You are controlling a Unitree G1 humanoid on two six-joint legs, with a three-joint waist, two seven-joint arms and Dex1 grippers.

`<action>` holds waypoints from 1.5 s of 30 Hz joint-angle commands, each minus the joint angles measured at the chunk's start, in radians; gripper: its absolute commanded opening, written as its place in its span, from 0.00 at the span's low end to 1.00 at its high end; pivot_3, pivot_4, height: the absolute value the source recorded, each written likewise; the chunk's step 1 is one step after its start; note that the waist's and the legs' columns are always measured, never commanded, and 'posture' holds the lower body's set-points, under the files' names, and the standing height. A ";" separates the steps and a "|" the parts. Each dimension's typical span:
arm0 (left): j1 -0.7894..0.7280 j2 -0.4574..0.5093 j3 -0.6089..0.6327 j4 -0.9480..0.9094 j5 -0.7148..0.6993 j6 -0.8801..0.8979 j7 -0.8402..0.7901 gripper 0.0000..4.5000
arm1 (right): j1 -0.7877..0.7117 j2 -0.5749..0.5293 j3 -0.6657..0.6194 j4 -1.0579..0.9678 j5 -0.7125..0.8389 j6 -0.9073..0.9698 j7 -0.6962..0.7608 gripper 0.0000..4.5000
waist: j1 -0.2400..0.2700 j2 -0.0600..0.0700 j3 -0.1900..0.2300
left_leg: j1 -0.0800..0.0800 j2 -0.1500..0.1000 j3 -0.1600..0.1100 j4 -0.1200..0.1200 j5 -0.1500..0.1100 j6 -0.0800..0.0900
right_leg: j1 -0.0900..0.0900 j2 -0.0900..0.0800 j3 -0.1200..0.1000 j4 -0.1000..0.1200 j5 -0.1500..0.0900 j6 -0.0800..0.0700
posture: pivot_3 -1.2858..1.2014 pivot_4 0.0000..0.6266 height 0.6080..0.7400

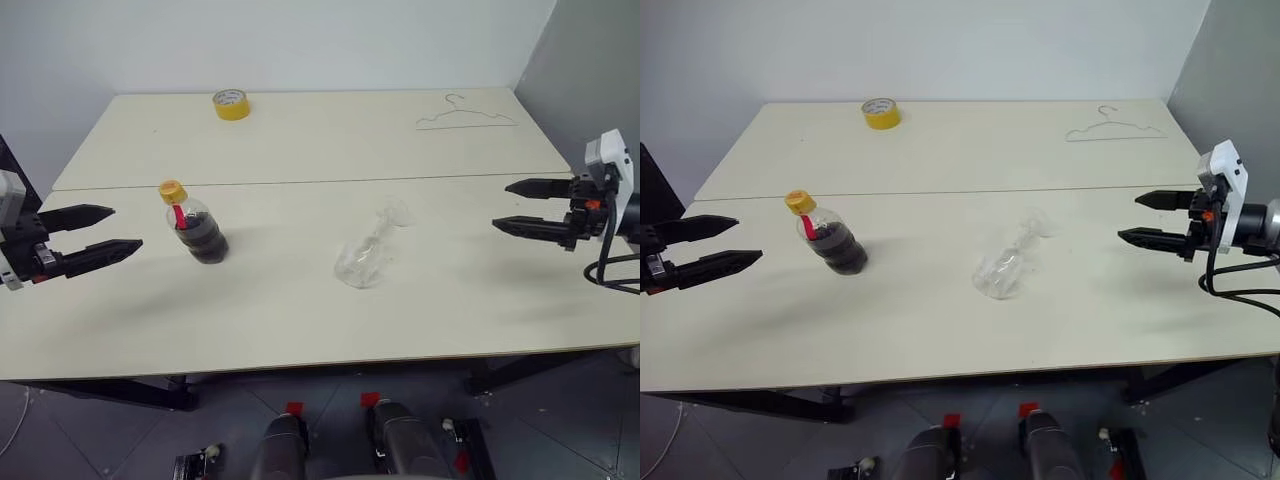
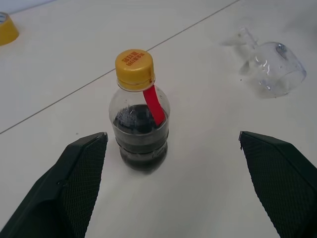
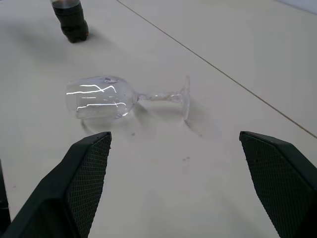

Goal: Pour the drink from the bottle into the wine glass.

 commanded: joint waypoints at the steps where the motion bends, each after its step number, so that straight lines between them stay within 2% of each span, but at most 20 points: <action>1: -0.002 0.026 0.046 -0.023 -0.019 0.012 -0.014 1.00 | -0.043 -0.001 -0.003 0.008 0.000 -0.023 0.015 0.98 | 0.000 0.000 0.000 | 0.000 0.000 0.000 0.000 0.000 0.000 | 0.000 0.000 0.000 0.000 0.000 0.000 | 0.52 0.24 1.00; 15: 0.032 0.024 0.071 -0.049 -0.020 0.032 -0.008 1.00 | -0.065 0.011 0.015 0.013 0.007 -0.023 0.033 0.98 | -0.001 0.000 0.000 | 0.000 0.000 0.000 0.000 0.000 0.000 | 0.000 0.000 0.000 0.000 0.000 0.000 | 0.52 0.24 1.00; 20: 0.064 0.006 0.036 -0.065 0.046 -0.029 0.037 1.00 | -0.052 0.015 0.012 -0.001 0.014 -0.015 0.028 0.98 | -0.001 0.000 0.000 | 0.000 0.000 0.000 0.000 0.000 0.000 | 0.000 0.000 0.000 0.000 0.000 0.000 | 0.52 0.24 1.00; 24: 0.089 -0.068 0.034 -0.122 0.055 -0.040 0.117 1.00 | -0.040 0.021 0.014 -0.045 0.032 0.004 0.030 0.98 | -0.001 0.000 0.000 | 0.000 0.000 0.000 0.000 0.000 0.000 | 0.000 0.000 0.000 0.000 0.000 0.000 | 0.52 0.24 1.00; 33: 0.102 -0.307 0.001 -0.227 0.116 -0.113 0.391 1.00 | -0.023 0.099 0.044 -0.265 0.105 0.100 -0.006 0.98 | 0.000 -0.002 -0.001 | 0.000 0.000 -0.002 0.001 0.000 0.000 | 0.001 0.000 0.000 0.001 0.001 0.001 | 0.52 0.24 1.00; 39: 0.063 -0.412 -0.044 -0.194 0.145 -0.145 0.506 1.00 | -0.036 0.150 0.072 -0.351 0.133 0.143 -0.034 0.98 | 0.002 -0.004 -0.002 | 0.000 0.000 -0.003 0.003 0.000 0.000 | 0.002 0.000 -0.001 0.001 0.001 0.002 | 0.52 0.24 1.00; 45: -0.017 -0.475 -0.080 -0.119 0.173 -0.179 0.590 1.00 | -0.051 0.175 0.092 -0.417 0.161 0.176 -0.055 0.98 | 0.002 -0.006 -0.003 | 0.000 0.000 -0.003 0.004 0.000 0.000 | 0.003 0.000 -0.001 0.001 0.002 0.002 | 0.52 0.24 1.00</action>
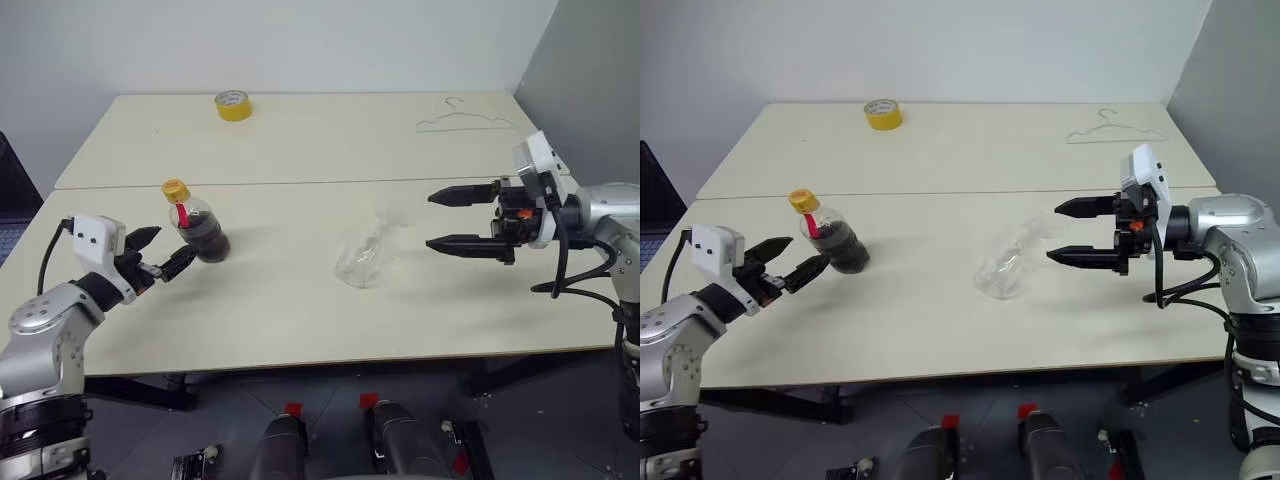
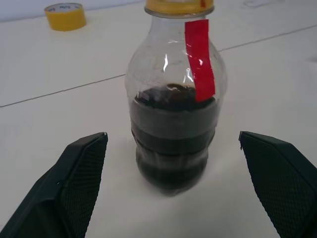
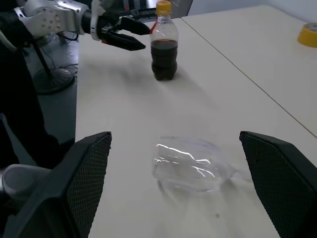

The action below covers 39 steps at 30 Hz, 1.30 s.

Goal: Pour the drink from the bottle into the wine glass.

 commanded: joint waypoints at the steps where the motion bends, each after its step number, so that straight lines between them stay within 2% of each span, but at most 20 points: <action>1: -0.049 -0.015 -0.014 0.018 0.024 -0.035 0.052 1.00 | -0.026 0.006 -0.008 -0.061 0.042 0.018 -0.016 0.98 | 0.000 -0.001 0.000 | 0.000 0.000 0.000 0.000 0.000 0.000 | 0.000 0.000 0.000 0.000 0.000 0.000 | 0.52 0.24 1.00; 15: -0.251 -0.072 -0.130 0.304 0.099 -0.165 0.061 1.00 | -0.023 0.025 0.000 -0.162 0.103 0.070 -0.080 0.98 | 0.000 -0.002 -0.001 | 0.000 0.000 -0.001 0.002 0.000 0.000 | 0.002 0.001 -0.001 0.000 0.001 0.000 | 0.52 0.24 1.00; 25: -0.290 -0.137 -0.151 0.420 0.118 -0.271 0.057 1.00 | -0.016 0.034 0.000 -0.214 0.135 0.101 -0.129 0.98 | 0.002 -0.003 -0.002 | -0.001 0.000 -0.002 0.003 0.000 0.000 | 0.002 0.000 -0.002 0.000 0.001 0.000 | 0.52 0.24 1.00; 28: -0.282 -0.147 -0.158 0.429 0.126 -0.293 0.060 0.87 | -0.019 0.037 0.001 -0.218 0.138 0.104 -0.140 1.00 | 0.002 -0.003 -0.002 | -0.001 0.000 -0.002 0.004 0.000 0.000 | 0.002 0.000 -0.002 0.000 0.001 0.001 | 0.52 0.24 1.00; 31: -0.275 -0.149 -0.161 0.425 0.133 -0.295 0.064 0.69 | -0.026 0.049 0.005 -0.220 0.142 0.107 -0.151 1.00 | 0.002 -0.003 -0.002 | -0.002 0.000 -0.003 0.004 0.000 0.000 | 0.002 0.000 -0.002 0.000 0.001 0.001 | 0.52 0.24 1.00; 35: -0.253 -0.150 -0.164 0.397 0.122 -0.281 0.052 0.69 | -0.035 0.072 0.013 -0.222 0.141 0.103 -0.165 1.00 | 0.002 -0.003 -0.002 | -0.002 0.000 -0.003 0.006 0.000 0.000 | 0.002 0.000 -0.001 0.000 0.002 0.002 | 0.52 0.24 1.00; 39: -0.218 -0.165 -0.179 0.311 0.104 -0.240 0.044 0.69 | -0.073 0.191 0.042 -0.202 0.096 0.070 -0.280 1.00 | -0.002 -0.003 -0.002 | -0.002 0.000 -0.002 0.006 0.000 0.000 | 0.002 0.000 -0.001 0.000 0.002 0.002 | 0.52 0.24 1.00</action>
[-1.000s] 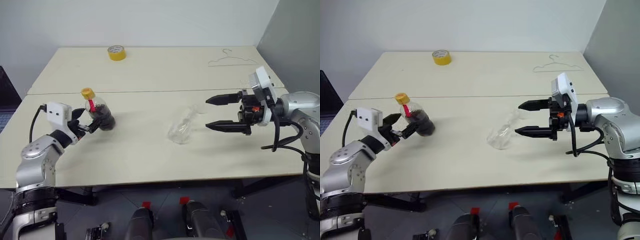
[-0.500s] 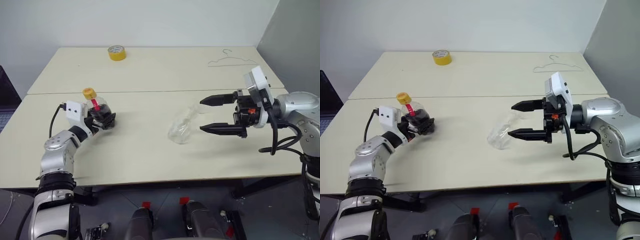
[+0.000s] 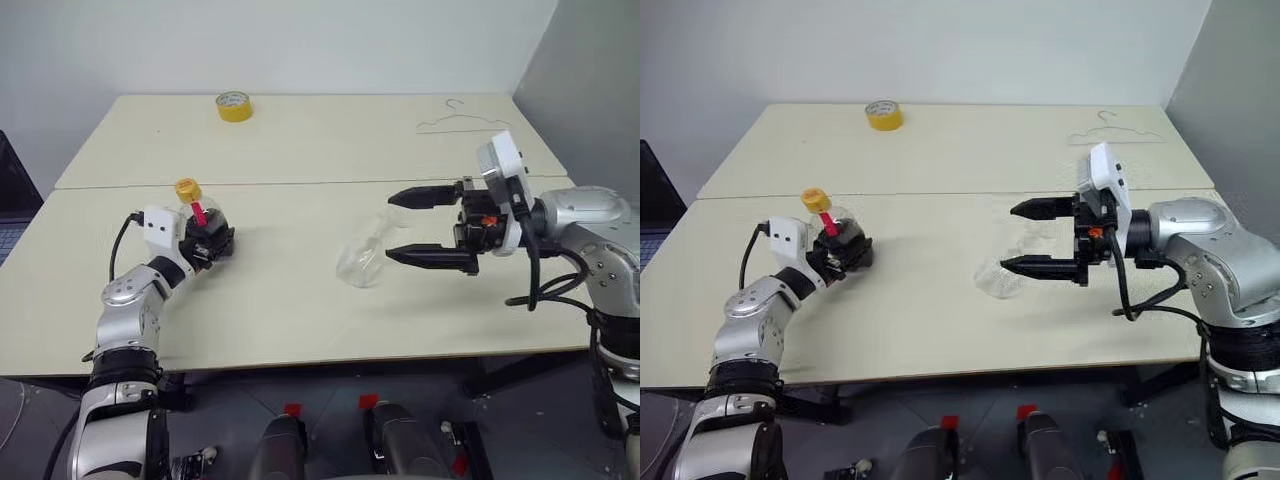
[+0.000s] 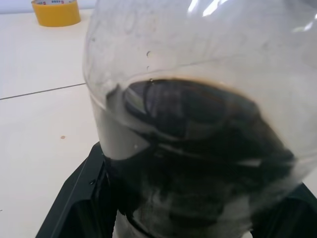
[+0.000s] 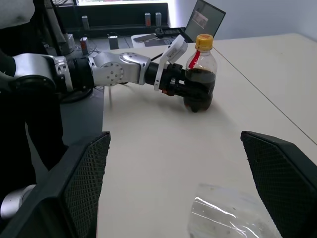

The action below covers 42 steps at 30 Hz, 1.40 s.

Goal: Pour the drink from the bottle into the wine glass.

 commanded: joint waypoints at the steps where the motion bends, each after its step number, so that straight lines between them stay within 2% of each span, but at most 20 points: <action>1: 0.030 -0.022 -0.024 -0.114 -0.022 0.044 -0.017 0.69 | -0.056 0.110 0.022 -0.005 -0.042 -0.051 -0.139 1.00 | 0.000 0.000 0.000 | 0.000 0.000 0.000 0.000 0.000 0.000 | 0.000 0.000 0.000 0.000 0.000 0.000 | 0.52 0.24 1.00; 8: 0.060 -0.157 -0.126 -0.359 -0.018 0.179 0.063 0.69 | -0.073 0.359 0.093 0.014 -0.132 -0.035 -0.421 1.00 | 0.020 -0.001 -0.001 | -0.005 0.000 -0.003 0.004 0.000 0.000 | -0.001 0.000 -0.001 0.000 0.001 0.001 | 0.52 0.24 1.00; 12: 0.054 -0.223 -0.191 -0.374 0.031 0.192 0.119 0.69 | -0.072 0.457 0.124 0.054 -0.200 -0.029 -0.557 1.00 | 0.028 -0.001 -0.001 | -0.010 -0.002 -0.003 0.006 0.000 0.000 | -0.004 -0.002 0.000 -0.002 0.003 0.004 | 0.52 0.24 1.00; 15: 0.059 -0.246 -0.256 -0.348 0.095 0.158 0.136 0.69 | -0.049 0.520 0.127 0.060 -0.196 -0.010 -0.604 1.00 | 0.028 -0.001 -0.001 | -0.010 -0.002 -0.003 0.006 0.000 0.000 | -0.004 -0.001 -0.001 -0.002 0.003 0.004 | 0.52 0.24 1.00; 27: 0.044 -0.342 -0.296 -0.301 0.159 0.149 0.200 0.69 | -0.095 0.642 0.156 0.157 -0.301 0.023 -0.781 1.00 | 0.030 -0.001 -0.003 | -0.009 -0.003 -0.004 0.007 0.001 0.001 | -0.002 -0.001 -0.001 -0.002 0.004 0.004 | 0.52 0.24 1.00; 36: 0.049 -0.362 -0.299 -0.284 0.173 0.143 0.206 0.69 | -0.125 0.700 0.159 0.218 -0.349 0.000 -0.826 1.00 | 0.030 -0.001 -0.003 | -0.009 -0.002 -0.005 0.006 0.001 0.001 | -0.002 0.000 -0.001 -0.003 0.004 0.004 | 0.52 0.24 1.00; 39: 0.053 -0.365 -0.301 -0.284 0.175 0.141 0.205 0.68 | -0.135 0.716 0.142 0.234 -0.356 -0.010 -0.836 0.87 | 0.030 -0.001 -0.003 | -0.009 -0.003 -0.005 0.006 0.001 0.001 | -0.002 0.000 -0.001 -0.003 0.004 0.004 | 0.52 0.24 1.00; 42: 0.057 -0.365 -0.303 -0.281 0.178 0.137 0.204 0.68 | -0.140 0.719 0.135 0.241 -0.355 -0.012 -0.835 0.64 | 0.030 -0.001 -0.003 | -0.009 -0.003 -0.005 0.006 0.001 0.001 | -0.002 0.000 -0.001 -0.004 0.004 0.004 | 0.52 0.24 1.00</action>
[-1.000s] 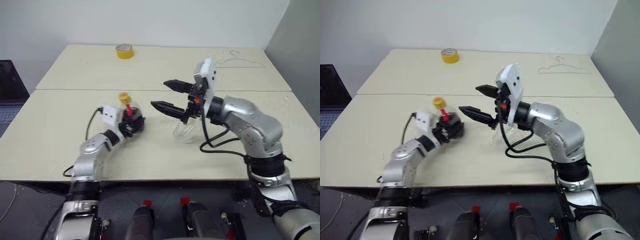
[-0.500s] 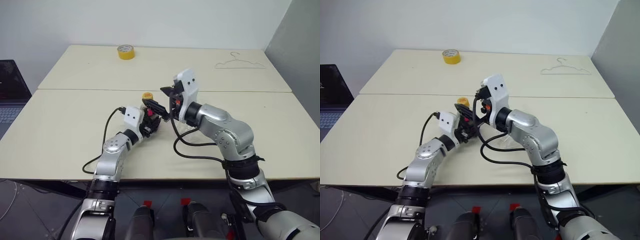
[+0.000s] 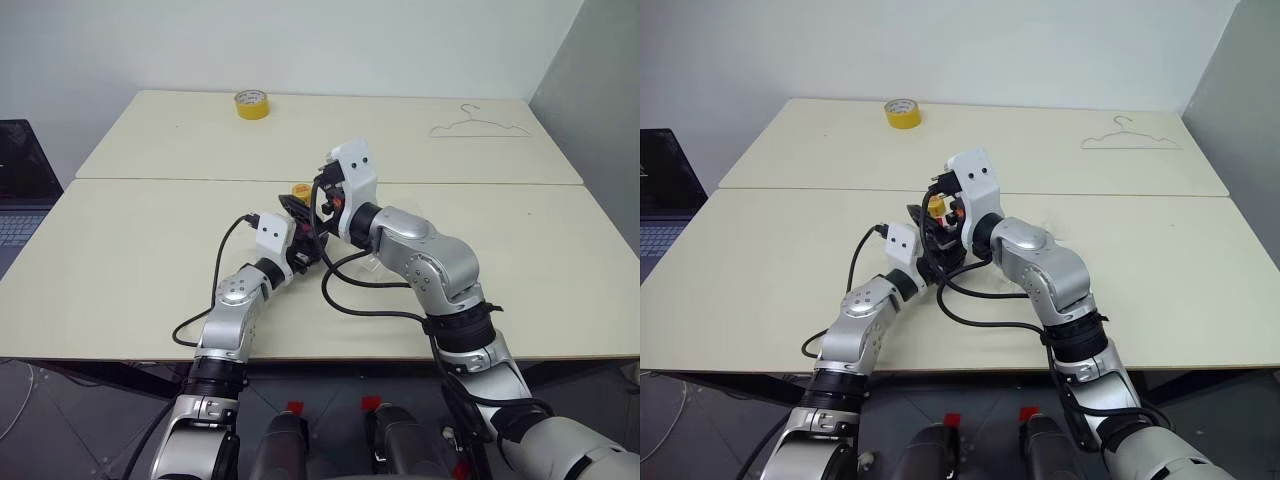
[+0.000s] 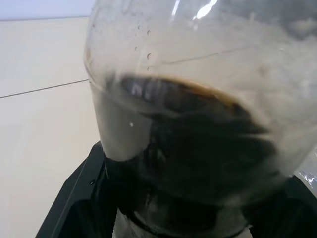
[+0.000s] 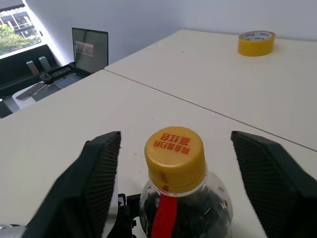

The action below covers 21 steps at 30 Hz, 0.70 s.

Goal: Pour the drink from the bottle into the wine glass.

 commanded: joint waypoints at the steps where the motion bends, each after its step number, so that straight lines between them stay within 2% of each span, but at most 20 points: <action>1: 0.022 -0.012 -0.045 0.036 0.019 0.010 -0.005 0.68 | -0.038 0.008 -0.027 -0.021 -0.001 -0.026 0.001 0.56 | 0.000 0.000 0.000 | 0.000 0.000 0.000 0.000 0.000 0.000 | 0.000 0.000 0.000 0.000 0.000 0.000 | 0.52 0.24 1.00; 4: 0.023 -0.011 -0.046 0.038 0.019 0.009 -0.006 0.68 | -0.039 0.011 -0.031 -0.019 -0.001 -0.026 0.002 0.33 | -0.001 0.000 0.000 | 0.000 0.000 0.000 -0.001 0.000 0.000 | 0.000 0.000 0.000 -0.001 0.000 0.000 | 0.52 0.24 1.00; 5: 0.023 -0.011 -0.046 0.037 0.018 0.010 -0.006 0.68 | -0.039 0.011 -0.032 -0.019 -0.001 -0.026 0.003 0.28 | -0.001 0.000 0.000 | 0.000 0.000 0.000 -0.001 0.000 0.000 | 0.000 0.000 0.000 -0.001 0.000 0.000 | 0.52 0.24 1.00; 10: 0.022 -0.009 -0.047 0.035 0.015 0.016 -0.011 0.68 | -0.043 -0.015 -0.030 -0.004 -0.001 -0.034 0.040 0.27 | -0.002 0.000 0.000 | 0.000 0.000 0.000 -0.001 0.000 0.000 | 0.000 0.000 0.000 -0.001 0.000 0.000 | 0.52 0.24 1.00; 12: 0.025 -0.007 -0.048 0.028 0.011 0.023 -0.015 0.68 | -0.054 -0.054 -0.022 0.020 0.004 -0.047 0.103 0.27 | -0.002 0.000 0.000 | 0.000 0.000 0.000 -0.001 0.000 0.000 | 0.000 0.000 0.000 -0.001 0.000 0.000 | 0.52 0.24 1.00; 15: 0.030 -0.004 -0.048 0.016 0.002 0.034 -0.024 0.68 | -0.074 -0.141 0.007 0.084 0.001 -0.100 0.257 0.27 | -0.001 0.000 0.000 | 0.000 0.000 0.000 -0.001 0.000 0.000 | 0.001 0.000 -0.001 -0.002 0.000 0.000 | 0.52 0.24 1.00; 21: 0.050 0.007 -0.052 -0.031 -0.021 0.078 -0.049 0.68 | -0.133 -0.277 0.060 0.300 -0.025 -0.350 0.630 0.27 | -0.003 0.001 -0.001 | 0.001 0.000 -0.001 -0.002 0.000 0.000 | 0.005 0.000 -0.002 -0.008 0.000 0.000 | 0.52 0.24 1.00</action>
